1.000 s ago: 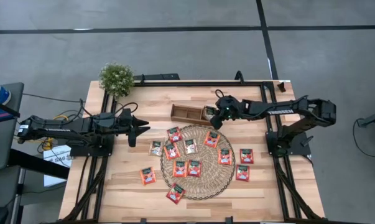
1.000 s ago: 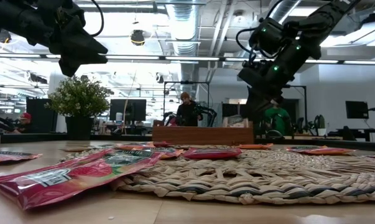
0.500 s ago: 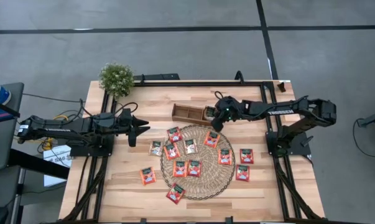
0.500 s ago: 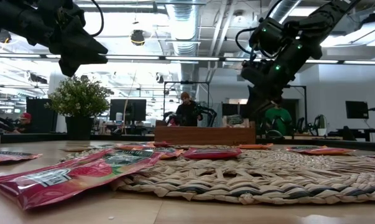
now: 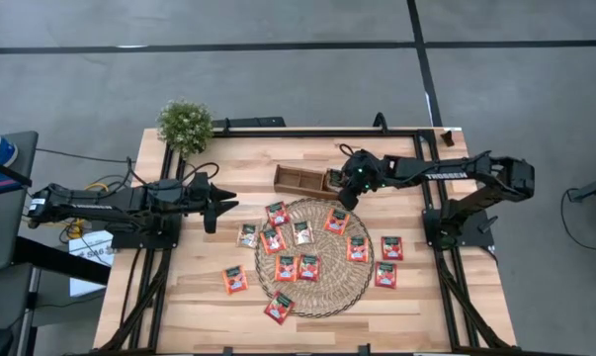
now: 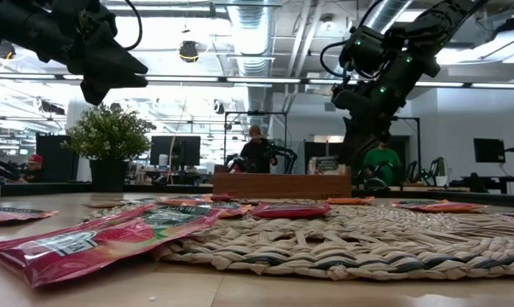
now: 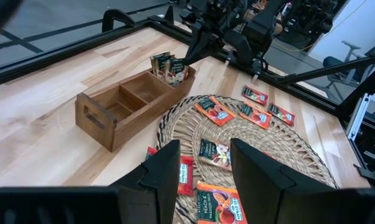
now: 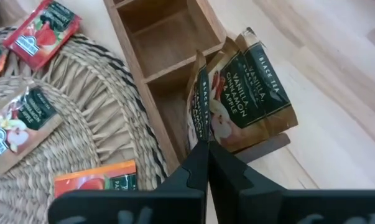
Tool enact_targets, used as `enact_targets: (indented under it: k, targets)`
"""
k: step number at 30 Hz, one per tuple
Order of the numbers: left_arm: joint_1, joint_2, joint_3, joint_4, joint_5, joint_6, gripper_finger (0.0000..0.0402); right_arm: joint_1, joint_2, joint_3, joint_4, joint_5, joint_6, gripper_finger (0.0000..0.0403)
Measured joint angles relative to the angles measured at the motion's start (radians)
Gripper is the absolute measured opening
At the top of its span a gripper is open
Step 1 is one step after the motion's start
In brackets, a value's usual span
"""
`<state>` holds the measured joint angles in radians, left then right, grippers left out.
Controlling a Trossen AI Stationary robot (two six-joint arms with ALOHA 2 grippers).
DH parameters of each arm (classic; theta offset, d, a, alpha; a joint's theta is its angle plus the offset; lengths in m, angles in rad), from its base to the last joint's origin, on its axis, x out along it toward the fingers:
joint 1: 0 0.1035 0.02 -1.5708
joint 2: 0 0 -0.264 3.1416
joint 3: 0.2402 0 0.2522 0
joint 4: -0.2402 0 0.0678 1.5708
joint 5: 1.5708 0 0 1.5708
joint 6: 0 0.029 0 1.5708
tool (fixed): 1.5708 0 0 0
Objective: Pick & Place Tea
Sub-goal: Put the brown tea bag into the right section of the wooden organizer, then adjust the wooden organizer
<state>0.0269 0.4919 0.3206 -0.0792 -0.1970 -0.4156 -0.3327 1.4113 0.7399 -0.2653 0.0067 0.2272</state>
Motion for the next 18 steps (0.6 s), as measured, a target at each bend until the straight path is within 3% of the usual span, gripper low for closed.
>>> enact_targets:
  k: [18]
  targets:
    - [0.000, 0.000, 0.000, 0.000, 0.016, 0.000, 0.0133, -0.018, 0.000, 0.055, -0.014, -0.008, 0.000, 0.0108]
